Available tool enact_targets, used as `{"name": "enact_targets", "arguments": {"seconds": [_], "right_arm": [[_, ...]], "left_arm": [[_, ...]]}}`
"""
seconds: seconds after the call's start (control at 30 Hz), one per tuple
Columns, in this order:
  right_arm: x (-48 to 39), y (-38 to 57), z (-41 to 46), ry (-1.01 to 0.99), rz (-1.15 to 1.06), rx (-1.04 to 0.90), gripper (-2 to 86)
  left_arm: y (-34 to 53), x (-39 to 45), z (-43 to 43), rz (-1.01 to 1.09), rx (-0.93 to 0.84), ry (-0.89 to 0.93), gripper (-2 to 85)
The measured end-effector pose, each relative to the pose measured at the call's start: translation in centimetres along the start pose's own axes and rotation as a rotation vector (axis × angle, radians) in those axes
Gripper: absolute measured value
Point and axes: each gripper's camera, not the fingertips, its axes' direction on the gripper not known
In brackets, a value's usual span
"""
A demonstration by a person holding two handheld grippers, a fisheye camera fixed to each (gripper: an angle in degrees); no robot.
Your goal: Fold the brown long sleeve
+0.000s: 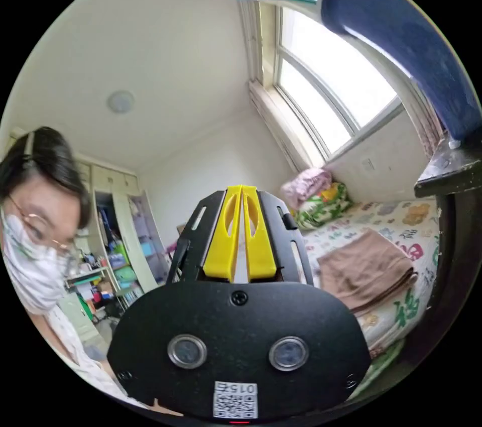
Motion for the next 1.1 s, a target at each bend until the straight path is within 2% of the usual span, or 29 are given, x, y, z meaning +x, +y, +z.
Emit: {"name": "enact_targets", "arguments": {"seconds": [0.23,0.37,0.57,0.7,0.77,0.8,0.93,1.1], "right_arm": [[5.7,1.4,25.5,0.051,-0.002,-0.545,5.3],[5.7,6.2,39.8,0.187,-0.131,-0.815,8.1],[7.0,14.1,53.6,0.438,-0.257,-1.099,12.5],[7.7,17.6,56.3,0.519,-0.323,-1.295,14.1],[5.9,17.8,55.0,0.548,-0.457,-1.277,10.6],[5.6,17.3,54.5,0.542,-0.434,-1.267,9.3],[5.4,10.6,50.1,0.406,-0.038,-1.142,4.6],[0.4,5.0,44.1,0.249,0.085,-1.054,3.5]], "left_arm": [[-3.4,1.1,4.7,0.086,-0.016,0.017,0.2],[-5.7,1.6,7.9,0.100,-0.022,0.055,0.3],[-8.6,2.4,13.5,0.138,-0.049,0.092,0.5],[-11.1,2.7,17.5,0.186,-0.044,0.135,0.8],[-13.4,3.1,20.8,0.199,-0.045,0.180,1.1],[-14.0,3.2,21.6,0.200,-0.040,0.195,1.2],[-18.5,5.7,28.1,0.185,0.008,0.371,2.3],[-23.3,11.3,36.7,0.192,-0.033,0.603,4.7]]}}
